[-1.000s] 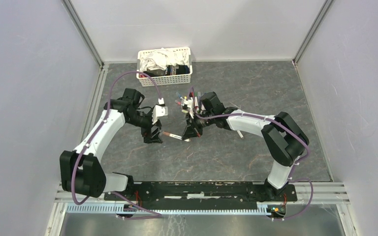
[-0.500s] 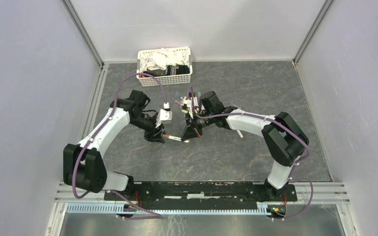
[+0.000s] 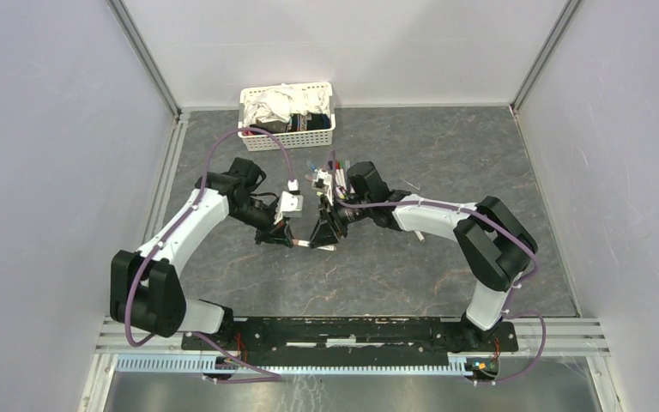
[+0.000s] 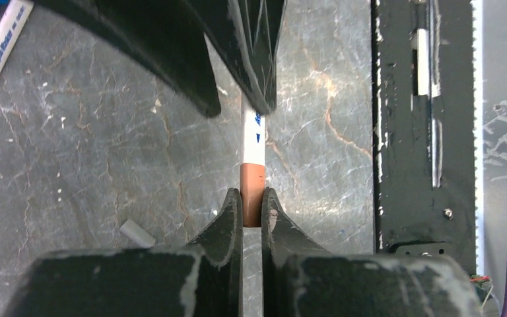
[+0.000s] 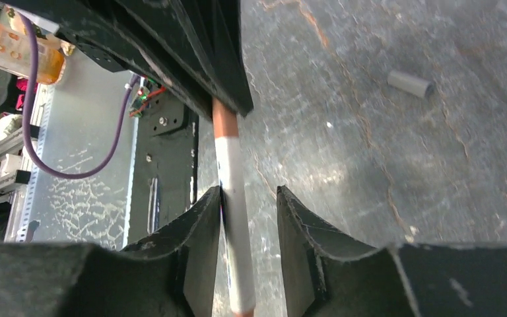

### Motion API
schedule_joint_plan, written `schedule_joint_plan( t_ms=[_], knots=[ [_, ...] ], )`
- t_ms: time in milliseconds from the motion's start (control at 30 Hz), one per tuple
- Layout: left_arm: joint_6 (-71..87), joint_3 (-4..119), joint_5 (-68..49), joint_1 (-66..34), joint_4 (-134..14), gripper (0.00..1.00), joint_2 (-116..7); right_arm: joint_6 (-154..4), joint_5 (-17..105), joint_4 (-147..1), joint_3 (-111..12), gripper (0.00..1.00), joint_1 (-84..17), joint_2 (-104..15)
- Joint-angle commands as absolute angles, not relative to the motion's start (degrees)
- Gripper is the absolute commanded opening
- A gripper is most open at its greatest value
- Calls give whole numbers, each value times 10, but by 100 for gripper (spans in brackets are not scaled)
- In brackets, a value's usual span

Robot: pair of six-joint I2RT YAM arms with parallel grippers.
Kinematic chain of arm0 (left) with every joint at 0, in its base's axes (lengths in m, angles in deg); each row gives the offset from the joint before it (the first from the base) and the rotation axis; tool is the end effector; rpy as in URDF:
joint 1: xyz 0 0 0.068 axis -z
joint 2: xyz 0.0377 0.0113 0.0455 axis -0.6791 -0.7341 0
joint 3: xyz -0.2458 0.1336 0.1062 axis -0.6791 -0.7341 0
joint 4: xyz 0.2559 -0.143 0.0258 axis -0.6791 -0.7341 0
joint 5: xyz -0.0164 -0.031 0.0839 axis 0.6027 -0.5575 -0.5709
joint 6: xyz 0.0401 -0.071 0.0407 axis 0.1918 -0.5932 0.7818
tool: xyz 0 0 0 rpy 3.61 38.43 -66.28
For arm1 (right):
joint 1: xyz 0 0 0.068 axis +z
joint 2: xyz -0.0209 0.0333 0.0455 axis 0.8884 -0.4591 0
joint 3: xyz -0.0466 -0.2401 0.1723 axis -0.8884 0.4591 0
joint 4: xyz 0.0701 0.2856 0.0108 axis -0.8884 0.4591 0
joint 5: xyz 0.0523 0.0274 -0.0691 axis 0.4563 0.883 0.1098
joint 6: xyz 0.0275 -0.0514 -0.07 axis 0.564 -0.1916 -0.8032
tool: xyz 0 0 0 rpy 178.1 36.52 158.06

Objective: Open the pen caps
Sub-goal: Open the pen cap from the pen.

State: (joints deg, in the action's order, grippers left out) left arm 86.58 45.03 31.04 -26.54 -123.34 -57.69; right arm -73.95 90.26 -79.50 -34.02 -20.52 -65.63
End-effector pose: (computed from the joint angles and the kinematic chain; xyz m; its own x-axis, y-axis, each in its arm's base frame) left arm 0.2410 -0.1342 0.2360 -0.0874 0.6588 -0.7472 0.9902 -0.0249 -0.1378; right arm 0.2729 0.3362 0.1865 -0.5518 -0.3898 -0.7373 -0.8115 0.0472 0.5824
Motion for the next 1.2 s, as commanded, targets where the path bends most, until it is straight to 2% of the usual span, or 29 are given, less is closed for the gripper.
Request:
schedule_joint_plan(
  t_ms=[0, 100, 233, 300, 333, 467, 567, 667, 767, 1000, 1167],
  knots=[
    [897, 460, 375, -260, -1260, 2, -556, -694, 894, -892, -345, 42, -186, -665],
    [912, 473, 382, -259, -1288, 2, -557, -673, 897, -917, -352, 40, -182, -678],
    [919, 478, 370, -259, -1299, 2, -553, -666, 905, -921, -362, 23, -183, -679],
    [918, 480, 364, -259, -1297, 2, -549, -677, 911, -904, -365, 19, -182, -676],
    [915, 481, 361, -260, -1294, 2, -548, -682, 917, -895, -364, 20, -182, -676],
    [903, 484, 363, -260, -1275, 2, -543, -690, 930, -889, -334, 35, -181, -664],
    [889, 484, 368, -260, -1253, 2, -537, -682, 919, -907, -311, 35, -180, -651],
    [883, 486, 374, -260, -1246, 2, -535, -669, 912, -925, -309, 24, -180, -643],
    [883, 490, 363, -260, -1252, 2, -538, -673, 895, -921, -311, 0, -183, -630],
    [923, 509, 264, -272, -1269, 2, -548, -765, 829, -790, -279, 0, -210, -575],
    [1019, 581, 212, -366, -1339, 2, -597, -806, 793, -739, -212, 0, -250, -508]
  ],
)
